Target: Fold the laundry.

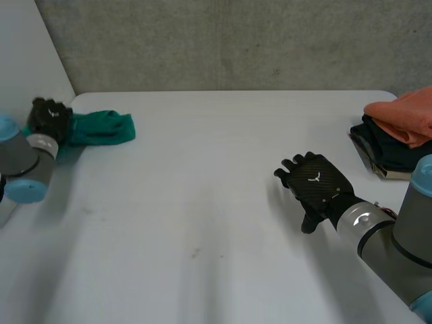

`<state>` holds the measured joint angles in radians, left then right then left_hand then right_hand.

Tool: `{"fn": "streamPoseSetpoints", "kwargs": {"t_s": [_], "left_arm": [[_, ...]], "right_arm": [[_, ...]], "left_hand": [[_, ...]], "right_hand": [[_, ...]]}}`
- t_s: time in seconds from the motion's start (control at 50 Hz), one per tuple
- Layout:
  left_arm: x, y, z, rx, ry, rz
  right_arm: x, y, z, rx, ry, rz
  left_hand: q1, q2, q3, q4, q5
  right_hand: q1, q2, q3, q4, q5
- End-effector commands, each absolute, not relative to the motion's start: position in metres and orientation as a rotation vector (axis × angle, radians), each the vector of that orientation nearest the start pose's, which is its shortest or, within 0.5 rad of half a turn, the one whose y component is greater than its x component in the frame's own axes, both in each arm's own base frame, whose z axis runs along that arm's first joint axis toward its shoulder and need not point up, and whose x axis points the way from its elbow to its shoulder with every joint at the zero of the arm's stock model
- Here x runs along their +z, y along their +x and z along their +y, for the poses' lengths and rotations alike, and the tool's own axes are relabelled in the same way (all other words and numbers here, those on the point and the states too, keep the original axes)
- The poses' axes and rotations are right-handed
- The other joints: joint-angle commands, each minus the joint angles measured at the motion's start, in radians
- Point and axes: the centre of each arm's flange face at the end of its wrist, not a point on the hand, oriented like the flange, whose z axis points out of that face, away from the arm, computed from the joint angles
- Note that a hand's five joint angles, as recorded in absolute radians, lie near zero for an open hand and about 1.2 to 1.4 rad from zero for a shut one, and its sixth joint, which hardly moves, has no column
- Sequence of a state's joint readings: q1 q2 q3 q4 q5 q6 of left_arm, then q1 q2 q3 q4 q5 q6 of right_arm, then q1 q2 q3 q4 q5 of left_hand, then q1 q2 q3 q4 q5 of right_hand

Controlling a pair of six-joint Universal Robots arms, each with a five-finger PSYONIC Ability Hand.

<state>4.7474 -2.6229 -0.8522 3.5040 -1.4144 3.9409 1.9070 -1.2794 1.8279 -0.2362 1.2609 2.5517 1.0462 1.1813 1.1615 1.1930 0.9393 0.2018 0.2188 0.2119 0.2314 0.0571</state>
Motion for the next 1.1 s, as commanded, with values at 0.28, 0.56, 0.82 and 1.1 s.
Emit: {"fn": "streamPoseSetpoints", "kwargs": {"t_s": [0.28,0.56,0.82,1.1], "left_arm": [[0.204,-0.33,-0.255,-2.328,1.077,2.355],[0.203,-0.339,-0.214,-2.196,1.203,2.48],[0.222,-0.283,-0.237,-2.147,0.825,2.431],[0.167,-0.282,-0.252,-1.933,0.829,2.557]], "right_arm": [[0.185,0.231,-0.263,-1.963,-1.23,2.118],[0.186,0.233,-0.263,-1.945,-1.173,2.116],[0.208,0.238,-0.274,-1.918,-1.096,2.115],[0.19,0.255,-0.258,-1.609,-1.061,2.225]], "left_hand": [[0.35,0.215,0.235,0.203,0.282],[-0.833,-0.968,-0.948,-0.98,-0.9],[-0.712,-0.847,-0.828,-0.859,-0.78],[-0.657,-0.792,-0.772,-0.803,-0.724]], "right_hand": [[-0.027,-0.044,-0.037,-0.057,-0.057],[-0.027,-0.044,-0.037,-0.057,-0.057],[-0.027,-0.044,-0.037,-0.057,-0.057],[-0.005,-0.022,-0.015,-0.035,-0.035]]}}
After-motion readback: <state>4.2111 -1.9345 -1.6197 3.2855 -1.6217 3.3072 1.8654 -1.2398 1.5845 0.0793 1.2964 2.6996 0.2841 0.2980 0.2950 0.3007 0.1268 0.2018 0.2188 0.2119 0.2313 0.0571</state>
